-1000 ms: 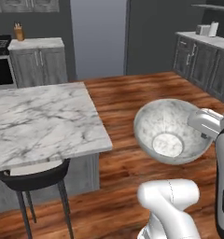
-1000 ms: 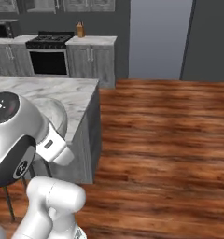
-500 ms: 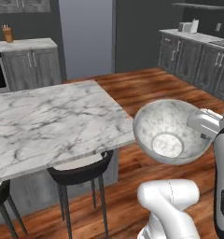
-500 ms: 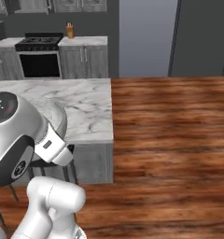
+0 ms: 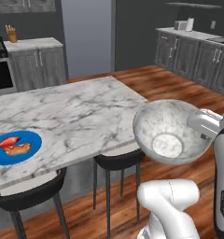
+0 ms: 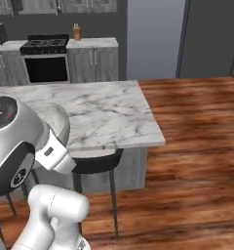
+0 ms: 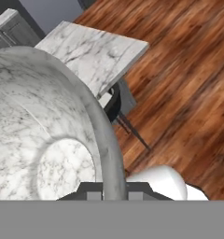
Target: Take the smaller bowl and place it next to the appetizer plate on the dining counter , and place the larger bowl next to the plate with cooked food.
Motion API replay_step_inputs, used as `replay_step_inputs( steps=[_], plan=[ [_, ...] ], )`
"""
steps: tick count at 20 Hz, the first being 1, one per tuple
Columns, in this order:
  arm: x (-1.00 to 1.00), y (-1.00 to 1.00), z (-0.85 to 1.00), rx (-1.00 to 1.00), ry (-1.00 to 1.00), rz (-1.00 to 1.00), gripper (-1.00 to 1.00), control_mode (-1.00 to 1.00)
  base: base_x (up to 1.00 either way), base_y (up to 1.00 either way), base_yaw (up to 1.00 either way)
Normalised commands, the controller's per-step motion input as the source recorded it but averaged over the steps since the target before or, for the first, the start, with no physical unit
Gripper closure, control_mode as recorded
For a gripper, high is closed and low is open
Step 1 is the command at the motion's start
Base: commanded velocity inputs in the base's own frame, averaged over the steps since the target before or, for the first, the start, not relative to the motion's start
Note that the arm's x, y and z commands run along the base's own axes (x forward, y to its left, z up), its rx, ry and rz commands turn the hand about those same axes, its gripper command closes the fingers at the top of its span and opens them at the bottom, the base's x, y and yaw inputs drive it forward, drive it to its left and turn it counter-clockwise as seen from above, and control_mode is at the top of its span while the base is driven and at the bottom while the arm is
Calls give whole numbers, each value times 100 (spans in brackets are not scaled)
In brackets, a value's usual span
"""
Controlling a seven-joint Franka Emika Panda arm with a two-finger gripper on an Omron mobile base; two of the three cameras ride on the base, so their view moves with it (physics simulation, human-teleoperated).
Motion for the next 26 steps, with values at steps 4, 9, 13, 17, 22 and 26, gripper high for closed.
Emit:
replay_step_inputs(
  steps=[4,9,13,17,22,26],
  plan=[
    [0,0,0,0,0,0,100,100,28,100,6],
    [0,0,0,0,0,0,100,100,49,88,37],
    [0,0,0,0,0,0,100,100,53,66,48],
    [0,0,0,0,0,0,100,100,47,51,50],
    [0,0,0,0,0,0,100,100,31,45,39],
    [0,0,0,0,0,0,100,100,0,36,10]
  ],
)
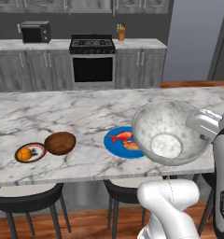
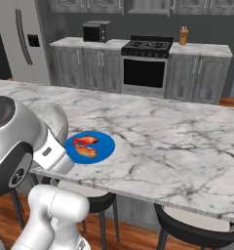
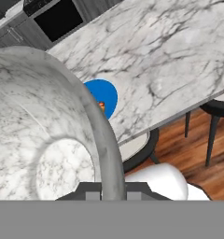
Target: Take the smaller bowl and place it next to the appetizer plate on the dining counter , and place the larger bowl next to the plate with cooked food.
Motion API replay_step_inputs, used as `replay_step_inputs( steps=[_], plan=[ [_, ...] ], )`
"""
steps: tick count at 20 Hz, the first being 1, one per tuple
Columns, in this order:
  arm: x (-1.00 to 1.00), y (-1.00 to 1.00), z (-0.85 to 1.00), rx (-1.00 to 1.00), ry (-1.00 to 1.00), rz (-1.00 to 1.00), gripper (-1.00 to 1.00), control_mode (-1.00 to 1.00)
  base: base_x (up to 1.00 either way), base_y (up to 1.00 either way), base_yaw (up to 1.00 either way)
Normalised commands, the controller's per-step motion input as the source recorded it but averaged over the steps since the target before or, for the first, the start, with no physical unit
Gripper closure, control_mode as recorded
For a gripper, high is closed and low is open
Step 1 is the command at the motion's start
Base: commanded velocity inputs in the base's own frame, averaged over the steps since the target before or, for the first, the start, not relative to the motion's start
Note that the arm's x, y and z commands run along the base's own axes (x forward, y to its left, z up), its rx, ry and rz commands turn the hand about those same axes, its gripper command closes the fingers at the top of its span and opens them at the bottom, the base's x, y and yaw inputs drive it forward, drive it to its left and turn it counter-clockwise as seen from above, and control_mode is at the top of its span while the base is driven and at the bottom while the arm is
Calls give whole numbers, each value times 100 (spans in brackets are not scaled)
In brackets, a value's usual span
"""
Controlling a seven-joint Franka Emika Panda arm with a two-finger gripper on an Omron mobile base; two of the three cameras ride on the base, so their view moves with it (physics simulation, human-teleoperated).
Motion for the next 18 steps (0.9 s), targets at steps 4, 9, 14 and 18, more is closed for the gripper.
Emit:
replay_step_inputs(
  steps=[4,9,14,18],
  plan=[
    [0,0,0,0,0,0,100,100,-11,23,0],
    [0,0,-10,-2,0,-3,100,-100,-6,7,-5],
    [0,-72,-57,-5,2,-27,100,-100,0,0,0],
    [1,-99,-40,2,11,-20,100,-100,0,0,0]
  ],
)
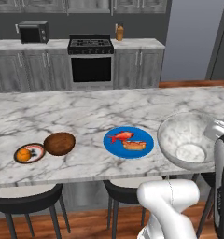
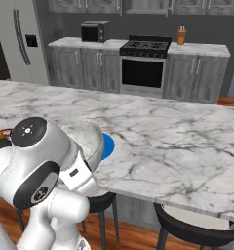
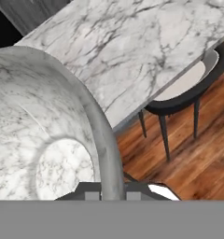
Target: Take the smaller bowl and place it next to the appetizer plate on the dining counter , and place the larger bowl next to the plate with cooked food.
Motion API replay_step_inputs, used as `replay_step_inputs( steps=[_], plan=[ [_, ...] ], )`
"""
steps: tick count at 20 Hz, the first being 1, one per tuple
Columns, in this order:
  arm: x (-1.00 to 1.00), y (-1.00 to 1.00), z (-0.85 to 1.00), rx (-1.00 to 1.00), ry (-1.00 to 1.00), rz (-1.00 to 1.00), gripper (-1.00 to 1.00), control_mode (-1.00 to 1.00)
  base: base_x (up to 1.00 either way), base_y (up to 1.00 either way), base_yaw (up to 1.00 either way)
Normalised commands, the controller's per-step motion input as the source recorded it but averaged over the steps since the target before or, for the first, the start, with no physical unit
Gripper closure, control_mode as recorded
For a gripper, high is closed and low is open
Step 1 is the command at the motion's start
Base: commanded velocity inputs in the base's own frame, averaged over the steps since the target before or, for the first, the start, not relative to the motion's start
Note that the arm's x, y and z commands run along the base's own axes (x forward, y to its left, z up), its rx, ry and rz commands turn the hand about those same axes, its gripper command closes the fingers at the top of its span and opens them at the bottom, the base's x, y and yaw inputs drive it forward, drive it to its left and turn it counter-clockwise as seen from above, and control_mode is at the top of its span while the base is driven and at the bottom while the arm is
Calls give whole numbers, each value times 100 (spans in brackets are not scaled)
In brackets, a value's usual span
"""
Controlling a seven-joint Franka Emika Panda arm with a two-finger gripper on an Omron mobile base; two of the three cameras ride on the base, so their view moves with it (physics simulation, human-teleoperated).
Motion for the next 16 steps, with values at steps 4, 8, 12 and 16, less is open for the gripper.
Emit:
replay_step_inputs(
  steps=[4,8,12,16],
  plan=[
    [18,-73,-7,20,10,-4,100,-100,0,0,0],
    [60,-41,0,27,15,0,100,-100,0,0,0],
    [79,-8,-10,8,6,0,100,-100,0,0,0],
    [84,-6,-23,0,7,0,100,-100,0,0,0]
  ],
)
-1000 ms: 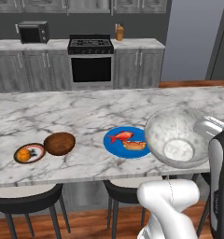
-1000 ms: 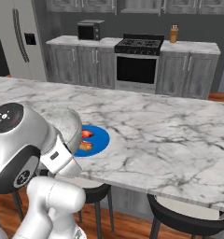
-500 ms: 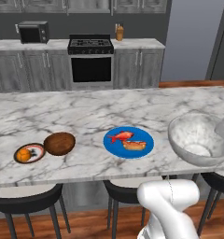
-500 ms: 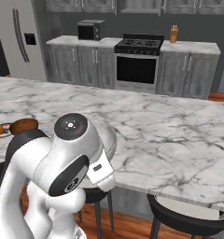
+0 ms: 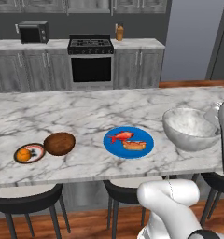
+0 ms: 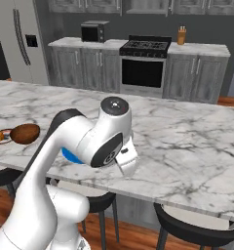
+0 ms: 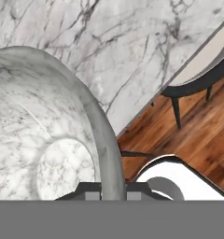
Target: Take the smaller bowl and place it next to the appetizer plate on the dining counter , and place the larger bowl next to the plate with cooked food.
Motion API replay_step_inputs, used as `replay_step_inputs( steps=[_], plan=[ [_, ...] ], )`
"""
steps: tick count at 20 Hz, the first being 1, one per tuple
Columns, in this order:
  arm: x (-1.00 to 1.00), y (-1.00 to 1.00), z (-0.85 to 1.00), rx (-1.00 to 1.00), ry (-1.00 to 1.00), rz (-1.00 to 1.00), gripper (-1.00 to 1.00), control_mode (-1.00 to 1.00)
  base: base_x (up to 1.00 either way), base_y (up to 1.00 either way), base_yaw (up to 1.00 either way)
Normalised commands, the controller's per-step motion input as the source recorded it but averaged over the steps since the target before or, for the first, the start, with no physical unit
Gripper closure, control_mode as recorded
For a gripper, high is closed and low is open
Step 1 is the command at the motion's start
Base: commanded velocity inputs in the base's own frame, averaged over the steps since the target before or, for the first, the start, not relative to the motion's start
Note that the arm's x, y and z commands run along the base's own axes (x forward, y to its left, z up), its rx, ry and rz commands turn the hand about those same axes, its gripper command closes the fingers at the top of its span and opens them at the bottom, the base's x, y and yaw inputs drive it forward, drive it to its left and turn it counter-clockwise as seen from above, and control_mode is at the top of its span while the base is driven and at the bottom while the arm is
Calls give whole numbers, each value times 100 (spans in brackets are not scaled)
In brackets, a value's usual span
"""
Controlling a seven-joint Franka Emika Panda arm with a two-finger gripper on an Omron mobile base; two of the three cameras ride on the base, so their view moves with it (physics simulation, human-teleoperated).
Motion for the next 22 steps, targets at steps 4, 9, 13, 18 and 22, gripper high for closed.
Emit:
replay_step_inputs(
  steps=[4,9,13,18,22],
  plan=[
    [64,-6,-42,-2,3,-4,100,-100,0,0,0],
    [19,-4,-43,-15,-7,-5,100,-100,0,0,0],
    [24,-3,-31,-16,-16,-2,100,-100,0,0,0],
    [38,-6,-1,0,-1,0,100,-100,0,0,0],
    [46,-10,-2,5,12,0,100,-100,0,0,0]
  ],
)
